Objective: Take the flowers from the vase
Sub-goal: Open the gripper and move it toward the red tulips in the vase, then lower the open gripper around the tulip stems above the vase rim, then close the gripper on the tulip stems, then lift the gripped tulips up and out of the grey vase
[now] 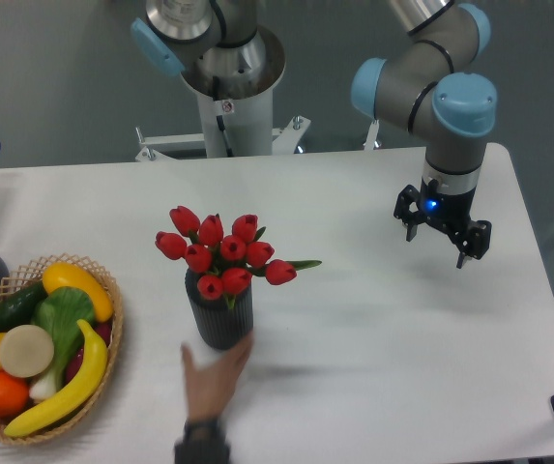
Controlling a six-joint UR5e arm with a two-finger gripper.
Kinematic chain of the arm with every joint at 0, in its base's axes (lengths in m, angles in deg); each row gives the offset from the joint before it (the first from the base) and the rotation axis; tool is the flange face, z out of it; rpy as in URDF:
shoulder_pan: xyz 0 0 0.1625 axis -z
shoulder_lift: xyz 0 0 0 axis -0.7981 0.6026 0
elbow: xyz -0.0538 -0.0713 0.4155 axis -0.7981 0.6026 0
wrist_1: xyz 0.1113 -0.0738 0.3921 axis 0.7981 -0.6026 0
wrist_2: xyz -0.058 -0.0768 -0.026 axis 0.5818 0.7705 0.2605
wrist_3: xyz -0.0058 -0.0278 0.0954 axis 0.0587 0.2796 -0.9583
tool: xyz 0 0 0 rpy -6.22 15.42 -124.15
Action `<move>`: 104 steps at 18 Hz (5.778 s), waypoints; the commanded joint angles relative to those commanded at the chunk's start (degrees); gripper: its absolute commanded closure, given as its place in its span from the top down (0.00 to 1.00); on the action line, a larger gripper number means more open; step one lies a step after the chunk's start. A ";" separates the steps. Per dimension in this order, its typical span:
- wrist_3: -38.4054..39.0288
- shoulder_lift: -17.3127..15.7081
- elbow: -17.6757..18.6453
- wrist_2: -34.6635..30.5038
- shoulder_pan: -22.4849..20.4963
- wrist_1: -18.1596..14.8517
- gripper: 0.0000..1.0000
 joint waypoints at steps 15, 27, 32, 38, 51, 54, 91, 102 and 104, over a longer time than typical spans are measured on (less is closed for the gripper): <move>2.99 -0.17 2.01 27.50 -0.44 0.62 1.00; 6.77 0.09 4.48 52.09 3.34 0.62 1.00; 6.24 -0.96 9.66 62.74 1.32 0.62 1.00; 6.59 -3.42 12.30 65.82 1.84 0.70 1.00; 3.87 -7.91 18.46 69.35 5.62 0.70 1.00; 3.87 -6.51 17.23 69.35 6.06 0.70 1.00; 18.60 -7.91 10.56 73.30 6.06 0.62 0.34; 38.57 -9.49 1.42 73.30 4.83 0.53 0.39; 40.86 -9.41 -0.87 73.48 4.49 0.53 0.39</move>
